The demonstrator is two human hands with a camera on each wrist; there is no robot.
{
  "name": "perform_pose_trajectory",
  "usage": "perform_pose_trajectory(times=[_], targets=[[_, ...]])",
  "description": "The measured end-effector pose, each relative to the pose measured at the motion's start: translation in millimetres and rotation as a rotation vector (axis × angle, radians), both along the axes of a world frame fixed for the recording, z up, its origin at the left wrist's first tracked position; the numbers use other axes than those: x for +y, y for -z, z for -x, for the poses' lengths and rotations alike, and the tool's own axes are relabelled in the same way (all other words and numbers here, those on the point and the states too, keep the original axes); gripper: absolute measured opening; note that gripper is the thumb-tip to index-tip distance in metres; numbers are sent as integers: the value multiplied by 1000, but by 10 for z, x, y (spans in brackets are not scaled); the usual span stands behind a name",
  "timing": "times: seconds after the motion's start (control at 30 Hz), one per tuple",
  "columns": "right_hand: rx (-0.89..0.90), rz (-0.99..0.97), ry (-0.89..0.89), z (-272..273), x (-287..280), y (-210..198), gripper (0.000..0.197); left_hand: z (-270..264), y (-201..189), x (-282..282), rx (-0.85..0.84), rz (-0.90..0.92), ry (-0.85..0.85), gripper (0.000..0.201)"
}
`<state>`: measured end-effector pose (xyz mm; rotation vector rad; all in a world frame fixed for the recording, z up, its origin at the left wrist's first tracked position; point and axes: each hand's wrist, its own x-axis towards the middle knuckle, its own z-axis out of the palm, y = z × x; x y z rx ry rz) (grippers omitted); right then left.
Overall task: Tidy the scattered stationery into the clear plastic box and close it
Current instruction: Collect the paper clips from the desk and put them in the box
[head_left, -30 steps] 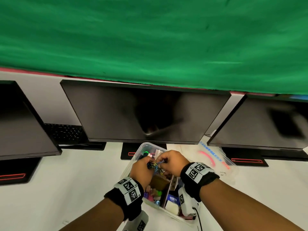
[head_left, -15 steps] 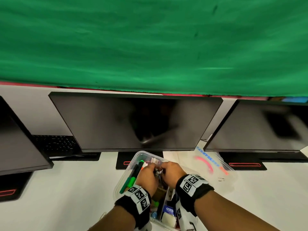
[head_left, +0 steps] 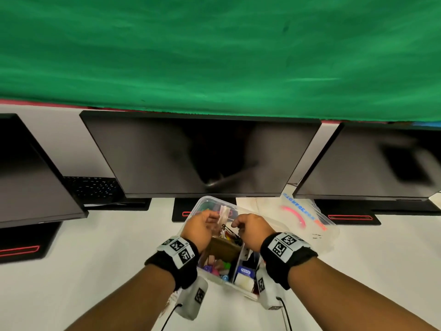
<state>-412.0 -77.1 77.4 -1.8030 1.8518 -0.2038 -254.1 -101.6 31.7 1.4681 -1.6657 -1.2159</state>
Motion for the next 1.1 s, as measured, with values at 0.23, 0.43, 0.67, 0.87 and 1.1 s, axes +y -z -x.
perform_pose_trajectory(times=[0.23,0.43,0.67,0.87,1.1], targets=[[-84,76,-198,-541,242,-160,22,-676,-131,210,-75,47,-104,32],[224,56,-323,-1022,470,142,25,-1257,-50,471,-356,-12,-13,17],[214,39,-263,-1203,475,371,34,-1983,232,692,-592,-211,149,29],[163,1,-279,-1351,436,338,34,-2114,509,809,-805,-354,323,61],[141,256,-239,-1531,781,190,41,-2217,668,933,-963,-274,319,84]])
